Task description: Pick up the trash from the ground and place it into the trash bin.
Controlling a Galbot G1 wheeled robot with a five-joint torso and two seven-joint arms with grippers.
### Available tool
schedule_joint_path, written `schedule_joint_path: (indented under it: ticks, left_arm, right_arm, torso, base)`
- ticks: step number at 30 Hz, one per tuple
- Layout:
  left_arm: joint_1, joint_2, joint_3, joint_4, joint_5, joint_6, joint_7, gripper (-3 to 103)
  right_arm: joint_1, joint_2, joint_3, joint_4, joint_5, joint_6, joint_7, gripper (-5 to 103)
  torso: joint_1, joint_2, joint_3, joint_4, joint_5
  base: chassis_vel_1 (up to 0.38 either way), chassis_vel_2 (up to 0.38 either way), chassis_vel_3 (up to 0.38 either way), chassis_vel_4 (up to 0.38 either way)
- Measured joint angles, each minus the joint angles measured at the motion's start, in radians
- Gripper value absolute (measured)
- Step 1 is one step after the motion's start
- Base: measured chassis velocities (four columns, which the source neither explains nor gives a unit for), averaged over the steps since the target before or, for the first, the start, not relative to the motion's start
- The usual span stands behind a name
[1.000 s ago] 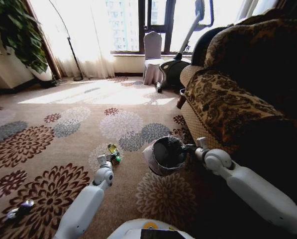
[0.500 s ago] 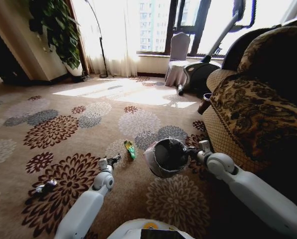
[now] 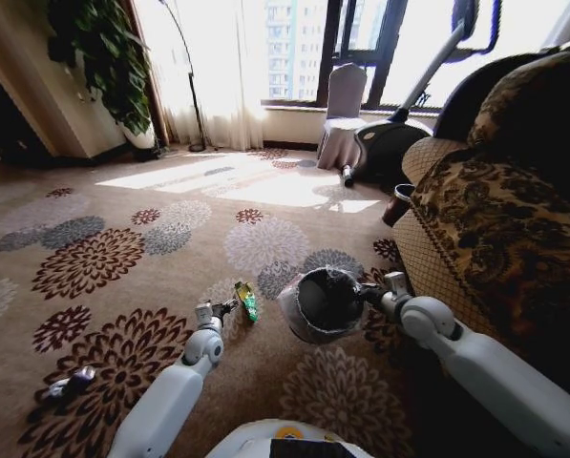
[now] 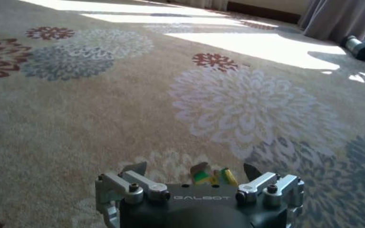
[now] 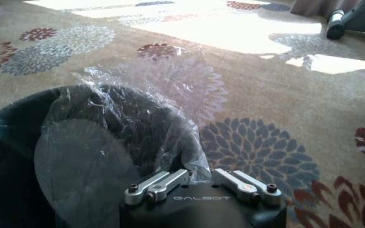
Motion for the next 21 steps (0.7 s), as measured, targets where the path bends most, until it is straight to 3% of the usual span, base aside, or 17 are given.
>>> schedule_joint_path:
  ticks: [4, 8, 16, 21]
  left_arm:
    - [0.015, -0.007, 0.026, 0.003, -0.007, 0.013, -0.031, 100]
    - [0.017, -0.058, 0.095, 0.037, -0.052, 0.055, -0.116, 100]
    - [-0.122, -0.124, 0.156, 0.244, -0.046, 0.042, -0.096, 100]
    - [-0.156, -0.145, 0.187, 0.301, -0.050, 0.042, -0.090, 100]
  right_arm:
    - [-0.004, 0.001, 0.000, 0.000, -0.002, 0.009, 0.010, 1]
    - [-0.005, -0.004, 0.001, -0.001, -0.001, 0.010, 0.017, 1]
    - [-0.018, -0.009, 0.006, 0.013, 0.001, 0.010, 0.023, 1]
    - [-0.027, -0.012, 0.007, 0.017, 0.001, 0.012, 0.026, 1]
  torso:
    - [0.000, 0.000, 0.000, -0.0003, -0.0004]
    - [0.000, 0.000, 0.000, -0.0001, -0.0006]
    - [0.000, 0.000, 0.000, -0.0006, -0.0001]
    - [0.000, 0.000, 0.000, -0.0002, -0.0003]
  base:
    - [-0.189, 0.148, 0.149, -0.134]
    - [-0.042, 0.038, 0.036, -0.033]
    - [0.019, -0.031, -0.020, 0.022]
    - [0.000, 0.000, 0.000, 0.000]
